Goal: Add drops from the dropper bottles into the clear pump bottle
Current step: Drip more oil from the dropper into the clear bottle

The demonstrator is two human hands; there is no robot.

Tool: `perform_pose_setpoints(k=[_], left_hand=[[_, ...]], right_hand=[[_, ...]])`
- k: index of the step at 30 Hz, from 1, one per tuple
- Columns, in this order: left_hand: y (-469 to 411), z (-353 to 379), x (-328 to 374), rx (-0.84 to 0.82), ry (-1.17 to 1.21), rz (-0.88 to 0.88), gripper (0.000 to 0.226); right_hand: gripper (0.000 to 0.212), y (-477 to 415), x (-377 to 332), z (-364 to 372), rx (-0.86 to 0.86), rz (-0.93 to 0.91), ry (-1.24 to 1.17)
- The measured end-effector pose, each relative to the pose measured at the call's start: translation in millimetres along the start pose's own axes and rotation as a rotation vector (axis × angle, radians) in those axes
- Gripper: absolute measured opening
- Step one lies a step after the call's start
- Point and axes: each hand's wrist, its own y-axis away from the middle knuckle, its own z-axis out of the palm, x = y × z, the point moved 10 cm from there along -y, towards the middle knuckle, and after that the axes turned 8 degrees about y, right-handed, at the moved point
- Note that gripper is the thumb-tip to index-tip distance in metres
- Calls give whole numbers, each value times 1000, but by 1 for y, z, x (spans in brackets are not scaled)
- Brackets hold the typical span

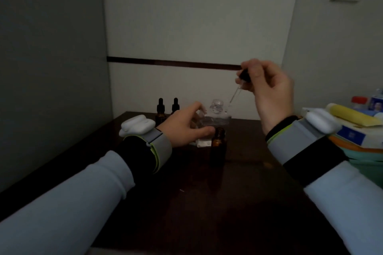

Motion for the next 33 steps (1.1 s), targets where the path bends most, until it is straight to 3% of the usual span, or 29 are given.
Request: perform_pose_setpoints(k=[4,8,33], left_hand=[[2,0,2,11,0,-15,53],[3,0,4,13,8,7,49],[2,0,4,-5,-12,11,47]], right_hand=[[11,11,11,22,-153,31,153],[12,15,17,28,-195,29,190],[17,18,19,30,-205,22,232]])
